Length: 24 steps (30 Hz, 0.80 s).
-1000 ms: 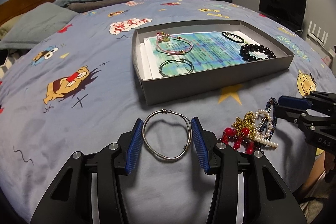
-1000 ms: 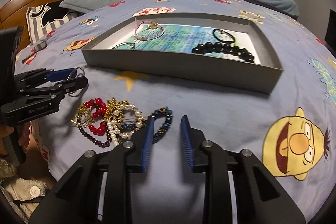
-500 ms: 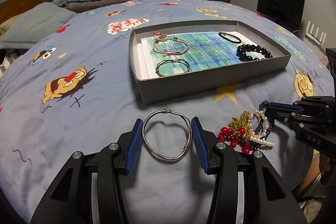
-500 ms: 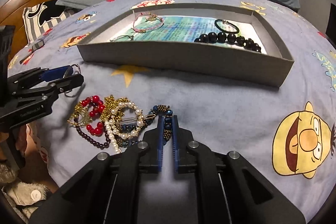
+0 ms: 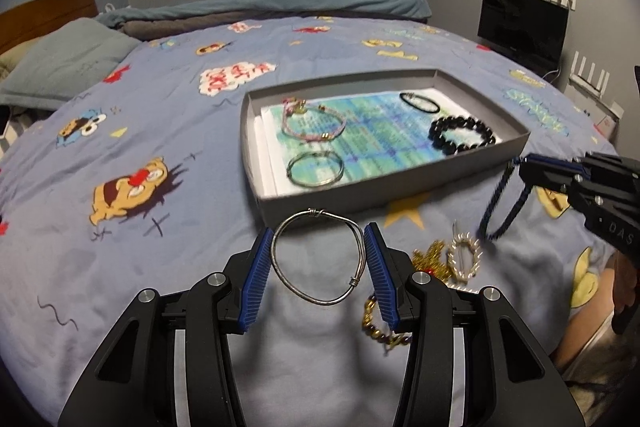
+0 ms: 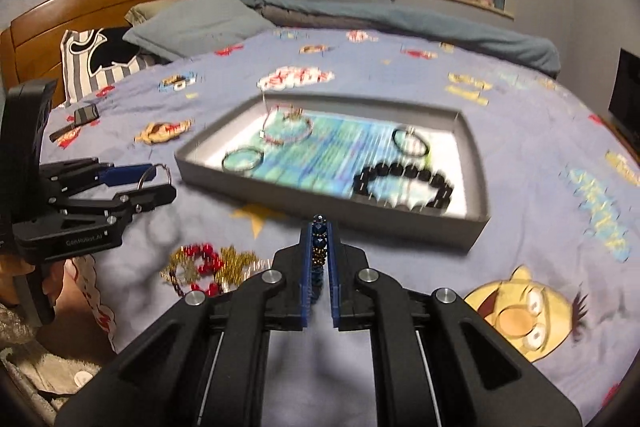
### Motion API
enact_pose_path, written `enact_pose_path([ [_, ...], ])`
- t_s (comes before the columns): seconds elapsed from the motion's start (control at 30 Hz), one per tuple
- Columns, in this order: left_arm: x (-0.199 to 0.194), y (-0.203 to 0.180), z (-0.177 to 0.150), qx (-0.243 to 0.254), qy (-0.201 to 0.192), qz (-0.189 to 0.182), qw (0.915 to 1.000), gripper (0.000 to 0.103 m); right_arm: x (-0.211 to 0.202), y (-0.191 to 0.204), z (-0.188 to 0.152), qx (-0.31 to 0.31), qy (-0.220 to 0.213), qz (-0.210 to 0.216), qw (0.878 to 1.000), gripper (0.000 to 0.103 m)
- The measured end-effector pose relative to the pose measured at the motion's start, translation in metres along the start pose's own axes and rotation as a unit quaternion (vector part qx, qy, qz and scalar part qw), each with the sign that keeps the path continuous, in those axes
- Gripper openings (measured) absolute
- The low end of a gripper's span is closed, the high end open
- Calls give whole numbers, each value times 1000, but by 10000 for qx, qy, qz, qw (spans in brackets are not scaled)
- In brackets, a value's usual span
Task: Organize jewelry
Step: 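Carry the silver bangle and blue beaded strand with both tools over the tray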
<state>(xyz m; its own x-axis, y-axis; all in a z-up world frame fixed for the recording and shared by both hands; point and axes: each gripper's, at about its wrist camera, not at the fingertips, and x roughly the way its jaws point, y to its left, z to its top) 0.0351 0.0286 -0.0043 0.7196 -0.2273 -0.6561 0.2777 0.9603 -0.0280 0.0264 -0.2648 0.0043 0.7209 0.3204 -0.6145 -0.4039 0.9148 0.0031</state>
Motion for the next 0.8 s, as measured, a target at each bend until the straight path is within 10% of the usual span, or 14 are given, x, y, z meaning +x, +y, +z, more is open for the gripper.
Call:
enact_pose_path([
  [0.8,56,-14,85,235,347,-780,9961,48,29,-36,95,-55,-597,-225,9980,7],
])
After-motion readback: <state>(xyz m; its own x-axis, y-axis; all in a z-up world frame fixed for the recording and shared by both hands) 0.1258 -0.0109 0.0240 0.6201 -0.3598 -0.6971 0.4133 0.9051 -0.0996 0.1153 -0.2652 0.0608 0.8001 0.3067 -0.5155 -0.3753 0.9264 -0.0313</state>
